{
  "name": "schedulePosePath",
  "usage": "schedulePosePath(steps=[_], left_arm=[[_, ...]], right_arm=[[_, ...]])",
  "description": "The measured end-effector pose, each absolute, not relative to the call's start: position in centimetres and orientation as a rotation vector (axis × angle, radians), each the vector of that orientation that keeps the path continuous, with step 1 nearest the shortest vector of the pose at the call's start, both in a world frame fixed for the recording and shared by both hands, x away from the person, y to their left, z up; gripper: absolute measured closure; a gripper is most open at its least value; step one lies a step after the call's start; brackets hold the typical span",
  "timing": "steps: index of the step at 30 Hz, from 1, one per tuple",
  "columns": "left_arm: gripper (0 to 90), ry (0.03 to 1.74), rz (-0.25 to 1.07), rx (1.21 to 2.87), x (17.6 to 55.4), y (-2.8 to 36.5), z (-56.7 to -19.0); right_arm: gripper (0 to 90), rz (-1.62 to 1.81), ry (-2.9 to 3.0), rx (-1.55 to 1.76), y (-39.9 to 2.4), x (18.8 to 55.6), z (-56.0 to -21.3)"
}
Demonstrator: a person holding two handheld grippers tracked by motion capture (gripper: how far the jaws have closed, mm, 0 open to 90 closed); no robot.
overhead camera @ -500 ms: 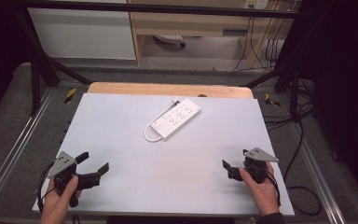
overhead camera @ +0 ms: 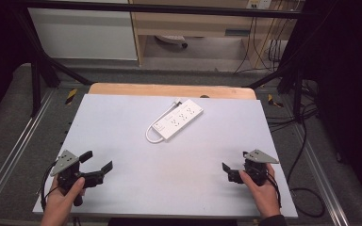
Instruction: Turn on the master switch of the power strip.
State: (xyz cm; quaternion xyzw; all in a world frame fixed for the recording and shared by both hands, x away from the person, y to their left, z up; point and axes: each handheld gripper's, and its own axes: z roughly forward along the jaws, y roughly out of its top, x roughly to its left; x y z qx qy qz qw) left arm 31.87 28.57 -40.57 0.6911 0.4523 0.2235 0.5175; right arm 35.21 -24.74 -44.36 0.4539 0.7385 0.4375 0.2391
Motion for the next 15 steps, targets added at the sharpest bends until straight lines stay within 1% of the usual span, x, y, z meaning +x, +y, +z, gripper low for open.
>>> schedulePosePath(steps=[11, 15], left_arm=[[8.9, 1.033, 0.536, 1.716, 34.3, 26.0, -39.1], [9.0, 1.026, 0.525, 1.713, 35.1, 25.0, -38.5]], right_arm=[[4.3, 1.217, 2.012, 1.233, -24.6, 34.9, -44.1], [4.2, 1.210, 2.006, 1.236, -24.7, 34.7, -44.1]])
